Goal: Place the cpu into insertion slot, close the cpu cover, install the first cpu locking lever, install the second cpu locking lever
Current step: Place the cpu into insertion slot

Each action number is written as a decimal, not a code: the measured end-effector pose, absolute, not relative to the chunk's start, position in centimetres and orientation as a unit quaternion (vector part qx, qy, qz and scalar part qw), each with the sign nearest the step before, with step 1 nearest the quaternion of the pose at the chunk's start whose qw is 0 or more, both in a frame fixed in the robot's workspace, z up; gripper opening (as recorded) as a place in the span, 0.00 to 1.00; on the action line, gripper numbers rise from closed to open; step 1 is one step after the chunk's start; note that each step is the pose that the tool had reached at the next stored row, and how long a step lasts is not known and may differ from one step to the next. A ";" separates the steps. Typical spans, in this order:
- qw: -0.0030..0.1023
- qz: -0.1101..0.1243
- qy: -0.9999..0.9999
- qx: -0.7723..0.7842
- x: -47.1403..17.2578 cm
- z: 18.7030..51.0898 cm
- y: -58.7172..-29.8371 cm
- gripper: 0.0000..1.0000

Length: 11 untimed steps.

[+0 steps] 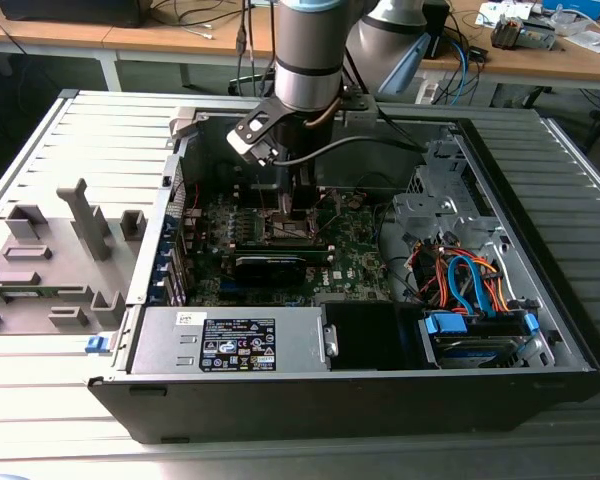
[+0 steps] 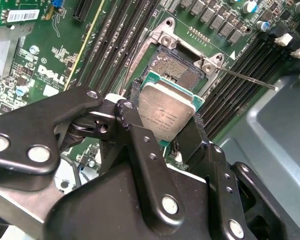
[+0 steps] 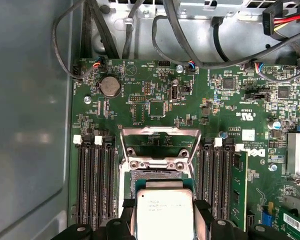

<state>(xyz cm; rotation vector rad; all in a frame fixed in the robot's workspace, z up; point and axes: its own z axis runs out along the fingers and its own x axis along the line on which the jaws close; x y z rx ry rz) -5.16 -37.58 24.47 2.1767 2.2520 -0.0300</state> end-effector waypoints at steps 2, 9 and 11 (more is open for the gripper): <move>0.005 -0.010 0.719 0.695 -5.2 24.1 -37.6 0.55; 0.005 -0.010 0.719 0.695 -5.3 23.3 -37.6 0.55; 0.005 -0.010 0.719 0.695 -5.4 23.1 -37.6 0.55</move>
